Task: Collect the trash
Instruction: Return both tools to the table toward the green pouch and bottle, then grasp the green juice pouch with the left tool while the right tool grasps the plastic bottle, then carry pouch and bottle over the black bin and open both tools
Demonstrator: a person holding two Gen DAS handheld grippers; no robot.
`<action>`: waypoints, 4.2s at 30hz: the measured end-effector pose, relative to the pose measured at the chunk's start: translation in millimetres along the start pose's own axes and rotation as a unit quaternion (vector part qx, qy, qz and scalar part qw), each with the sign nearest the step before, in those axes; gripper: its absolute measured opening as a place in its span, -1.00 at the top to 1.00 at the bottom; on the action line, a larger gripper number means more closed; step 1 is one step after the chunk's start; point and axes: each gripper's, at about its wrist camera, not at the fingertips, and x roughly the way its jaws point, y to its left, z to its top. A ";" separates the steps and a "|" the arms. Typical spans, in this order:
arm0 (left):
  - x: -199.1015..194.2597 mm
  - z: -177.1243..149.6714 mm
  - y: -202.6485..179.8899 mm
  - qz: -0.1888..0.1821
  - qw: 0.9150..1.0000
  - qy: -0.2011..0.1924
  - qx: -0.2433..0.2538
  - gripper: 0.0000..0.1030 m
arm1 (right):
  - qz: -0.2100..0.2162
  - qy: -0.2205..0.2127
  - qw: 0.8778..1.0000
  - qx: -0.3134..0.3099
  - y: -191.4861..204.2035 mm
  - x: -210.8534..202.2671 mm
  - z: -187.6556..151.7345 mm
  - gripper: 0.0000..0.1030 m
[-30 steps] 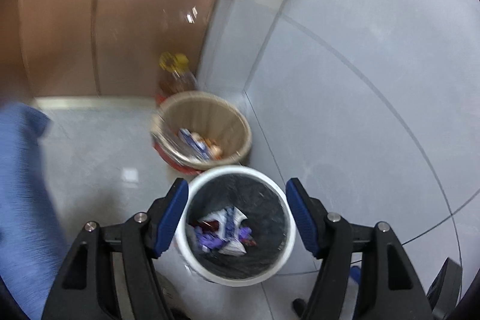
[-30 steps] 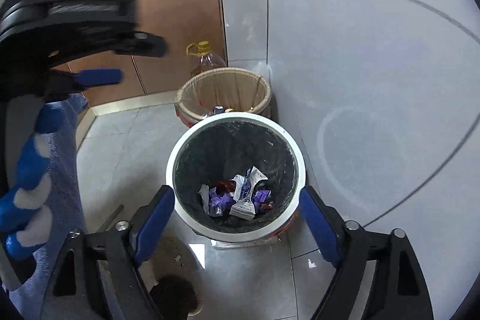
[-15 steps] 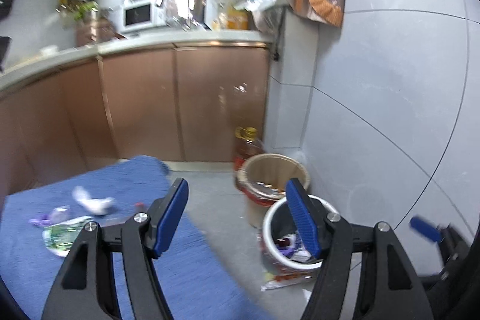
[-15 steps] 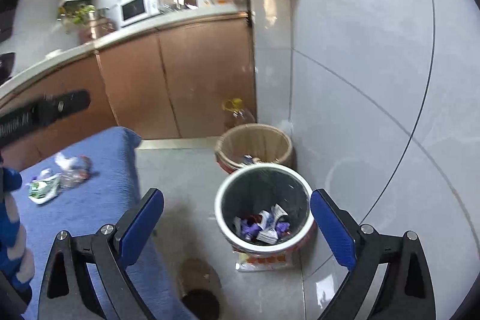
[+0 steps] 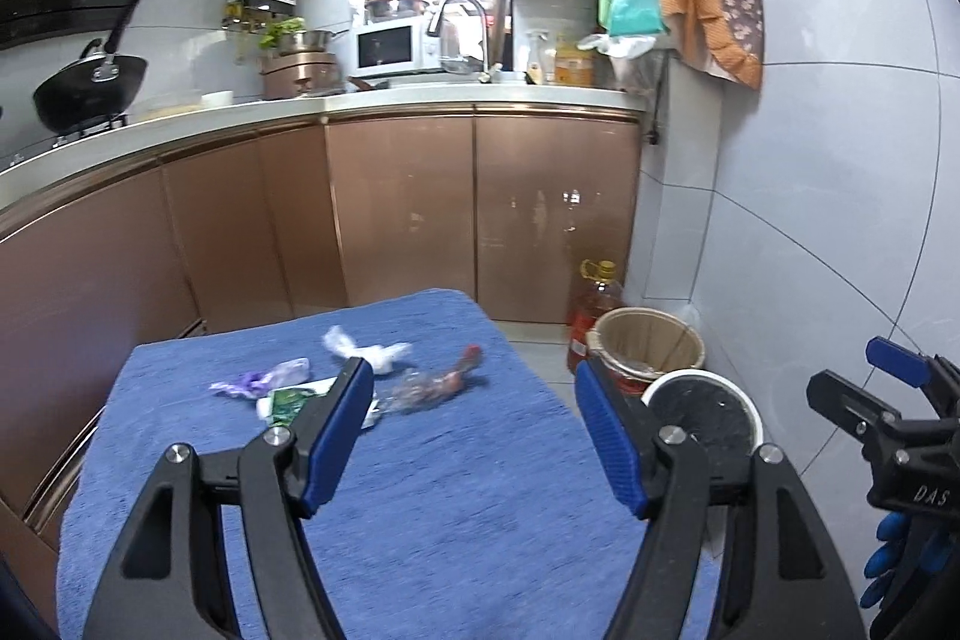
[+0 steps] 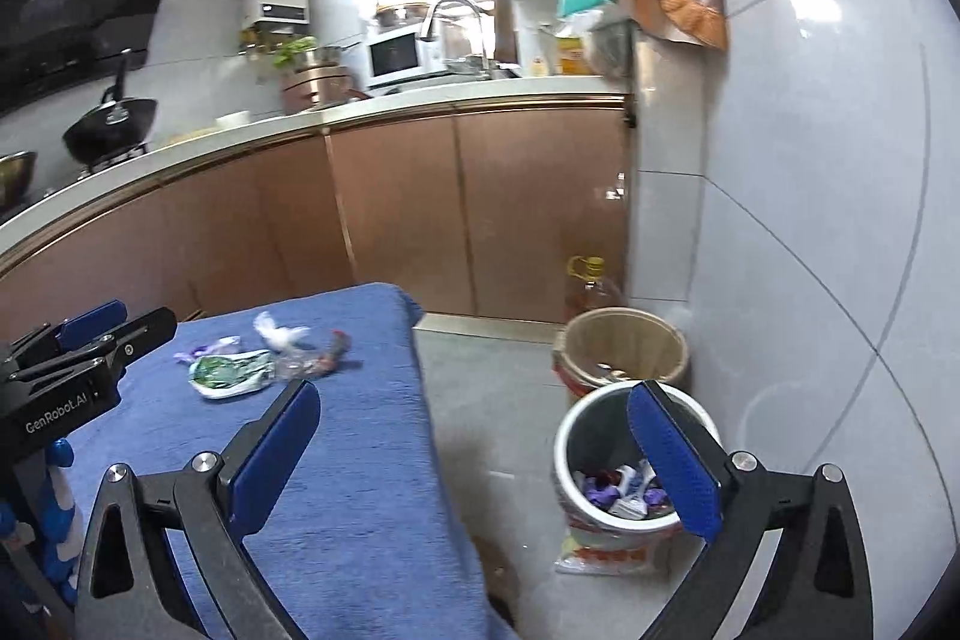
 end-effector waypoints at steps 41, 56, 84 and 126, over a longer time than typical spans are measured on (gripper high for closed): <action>140.4 -55.8 209.1 0.053 0.983 0.160 -0.070 -0.32 | 0.166 0.152 0.971 -0.075 108.0 221.8 10.9 -1.00; 242.9 -63.5 215.1 -0.034 0.960 0.233 -0.150 -0.31 | 0.201 0.204 0.958 -0.007 110.7 317.8 1.5 -0.57; 147.2 -59.5 212.0 -0.015 0.965 0.177 -0.195 0.34 | 0.229 0.155 0.961 -0.010 89.9 221.7 13.0 0.61; 367.7 -15.4 -229.9 -0.225 0.926 0.301 -0.002 0.12 | -0.146 0.202 0.968 0.033 -201.0 229.9 -61.6 -0.05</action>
